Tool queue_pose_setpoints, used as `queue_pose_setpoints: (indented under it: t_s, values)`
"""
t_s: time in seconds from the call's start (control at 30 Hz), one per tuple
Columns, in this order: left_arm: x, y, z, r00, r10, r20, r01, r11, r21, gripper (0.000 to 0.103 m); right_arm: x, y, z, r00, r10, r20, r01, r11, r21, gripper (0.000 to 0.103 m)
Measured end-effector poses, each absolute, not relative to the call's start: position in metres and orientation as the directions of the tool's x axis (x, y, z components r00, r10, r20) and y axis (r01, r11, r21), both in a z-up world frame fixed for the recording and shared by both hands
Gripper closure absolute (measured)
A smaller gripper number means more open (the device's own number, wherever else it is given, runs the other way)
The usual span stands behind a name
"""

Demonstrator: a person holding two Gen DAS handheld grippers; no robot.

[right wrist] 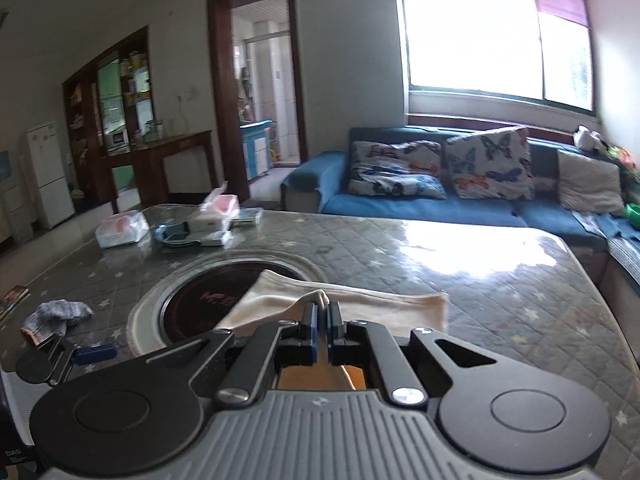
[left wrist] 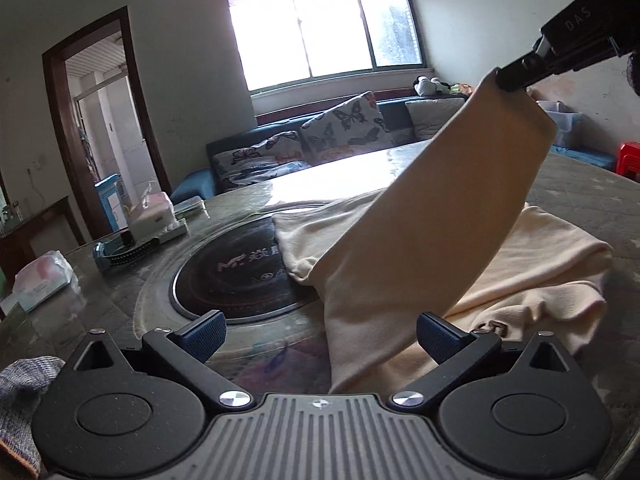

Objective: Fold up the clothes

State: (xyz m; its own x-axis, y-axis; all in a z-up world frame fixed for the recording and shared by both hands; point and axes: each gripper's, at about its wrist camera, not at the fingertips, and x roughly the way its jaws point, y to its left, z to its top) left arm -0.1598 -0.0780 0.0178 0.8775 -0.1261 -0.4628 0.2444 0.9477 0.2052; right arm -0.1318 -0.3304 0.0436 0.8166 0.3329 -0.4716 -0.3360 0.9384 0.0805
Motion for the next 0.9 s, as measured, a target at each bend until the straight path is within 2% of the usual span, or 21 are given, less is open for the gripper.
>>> queue_pose_setpoints:
  t_s: [0.2,0.27,0.47,0.57,0.67,0.77,0.9]
  values:
    - [-0.155,-0.080,0.018,0.862,-0.177,-0.475,0.297,0.936,0.190,0.000,-0.128,-0.348,0.025,0.794,0.284,-0.538,-0.268,0.957,0.110,0.099]
    - [-0.154,-0.080,0.018,0.851,-0.202,-0.485,0.320,0.931,0.174,0.000,-0.121,-0.353,0.007,0.762,0.263,-0.592,-0.242,0.963,0.117,0.099]
    - [-0.149,-0.084,0.017,0.836,-0.189,-0.514,0.323,0.929,0.183,0.000,-0.110,-0.356,-0.031,0.711,0.219,-0.669,-0.202,0.974,0.104,0.095]
    - [-0.143,-0.084,0.017,0.813,-0.199,-0.547,0.336,0.928,0.161,0.000,-0.110,-0.358,-0.038,0.704,0.216,-0.676,-0.201,0.974,0.101,0.090]
    - [-0.135,-0.084,0.016,0.789,-0.210,-0.577,0.344,0.930,0.132,0.000,-0.109,-0.359,-0.044,0.698,0.214,-0.683,-0.201,0.974,0.100,0.089]
    - [-0.131,-0.083,0.016,0.771,-0.232,-0.593,0.366,0.924,0.114,0.000,-0.109,-0.360,-0.050,0.692,0.212,-0.690,-0.201,0.975,0.098,0.089]
    - [-0.135,-0.082,0.016,0.760,-0.260,-0.596,0.397,0.911,0.109,0.000,-0.111,-0.364,-0.048,0.700,0.196,-0.687,-0.191,0.978,0.084,0.082]
